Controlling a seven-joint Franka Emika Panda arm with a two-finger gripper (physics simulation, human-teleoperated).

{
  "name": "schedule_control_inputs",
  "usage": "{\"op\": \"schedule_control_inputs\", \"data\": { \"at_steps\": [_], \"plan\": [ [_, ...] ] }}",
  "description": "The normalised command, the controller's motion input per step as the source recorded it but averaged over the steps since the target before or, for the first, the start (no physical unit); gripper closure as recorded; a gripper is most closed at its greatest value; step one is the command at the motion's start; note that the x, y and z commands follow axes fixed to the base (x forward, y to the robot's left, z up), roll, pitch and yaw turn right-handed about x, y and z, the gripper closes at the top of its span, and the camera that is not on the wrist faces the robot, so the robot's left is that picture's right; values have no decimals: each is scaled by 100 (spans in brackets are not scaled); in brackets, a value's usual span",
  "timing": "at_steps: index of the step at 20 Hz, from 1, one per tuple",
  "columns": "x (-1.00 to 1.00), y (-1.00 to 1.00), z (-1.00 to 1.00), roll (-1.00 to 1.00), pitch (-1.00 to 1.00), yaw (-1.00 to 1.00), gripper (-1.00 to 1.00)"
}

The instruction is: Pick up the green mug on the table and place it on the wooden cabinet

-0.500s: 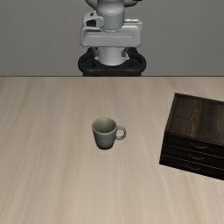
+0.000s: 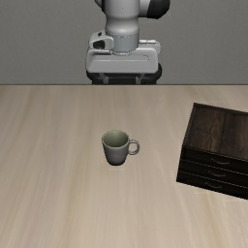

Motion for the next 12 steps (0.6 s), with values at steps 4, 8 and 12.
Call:
{"op": "schedule_control_inputs", "data": {
  "at_steps": [4, 8, 12],
  "plan": [
    [100, 0, 0, 0, 0, 0, -100],
    [50, -50, 0, 0, 0, 0, -100],
    [0, -100, 0, 0, 0, 0, -100]
  ]
}}
